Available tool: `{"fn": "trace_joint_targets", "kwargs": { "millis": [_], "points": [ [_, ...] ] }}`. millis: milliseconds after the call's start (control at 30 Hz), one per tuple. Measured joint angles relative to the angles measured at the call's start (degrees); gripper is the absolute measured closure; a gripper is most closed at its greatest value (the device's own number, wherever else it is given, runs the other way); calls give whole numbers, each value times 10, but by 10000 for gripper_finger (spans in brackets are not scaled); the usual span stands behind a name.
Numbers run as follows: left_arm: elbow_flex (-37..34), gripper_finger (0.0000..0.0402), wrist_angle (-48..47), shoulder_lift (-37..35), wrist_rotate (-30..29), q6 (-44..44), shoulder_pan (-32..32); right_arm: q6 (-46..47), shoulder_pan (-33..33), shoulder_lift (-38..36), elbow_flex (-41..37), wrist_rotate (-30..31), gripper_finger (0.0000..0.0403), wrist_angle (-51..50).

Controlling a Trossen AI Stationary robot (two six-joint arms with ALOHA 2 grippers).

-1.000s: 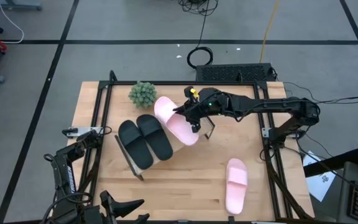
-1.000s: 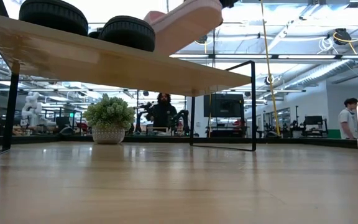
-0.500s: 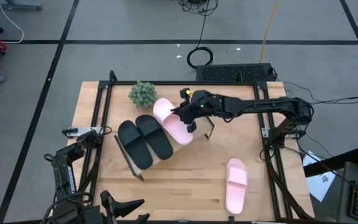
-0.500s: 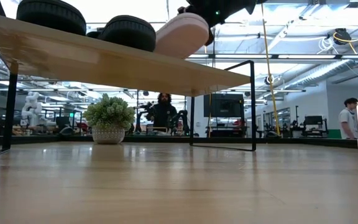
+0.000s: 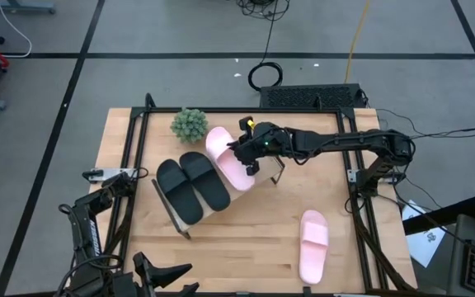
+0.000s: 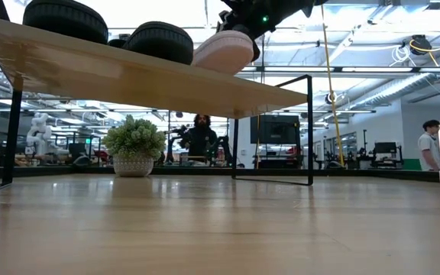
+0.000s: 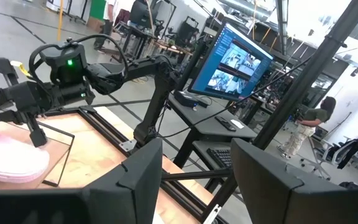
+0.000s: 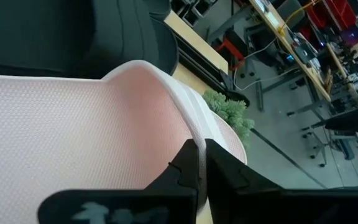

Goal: Pick and place slides into the shelf
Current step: Put the left pink slide on the shelf

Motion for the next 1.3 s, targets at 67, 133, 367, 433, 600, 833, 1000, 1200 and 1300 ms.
{"fn": "trace_joint_targets", "kwargs": {
  "millis": [67, 133, 367, 433, 600, 833, 1000, 1200, 1300],
  "points": [
    [0, 211, 0, 0, 0, 5, 0, 3, 5, 0, 0, -1, 403, 0],
    [0, 211, 0, 0, 0, 10, 0, 3, 11, 0, 0, 0, 403, 0],
    [0, 211, 0, 0, 0, 11, 0, 8, 21, 0, 0, 2, 403, -1],
    [0, 211, 0, 0, 0, 11, 0, 8, 23, 0, 0, 2, 403, -2],
    [0, 211, 0, 0, 0, 10, 0, 8, 26, 0, 0, 2, 398, -6],
    [0, 211, 0, 0, 0, 7, 0, 11, 27, 0, 0, 1, 390, -20],
    [0, 211, 0, 0, 0, 8, 0, 15, 27, 0, 0, -2, 389, -23],
    [0, 211, 0, 0, 0, 8, 0, 23, 23, 0, 0, -4, 388, -23],
    [0, 211, 0, 0, 0, 8, 0, 23, 22, 0, 0, -4, 388, -27]
  ]
}}
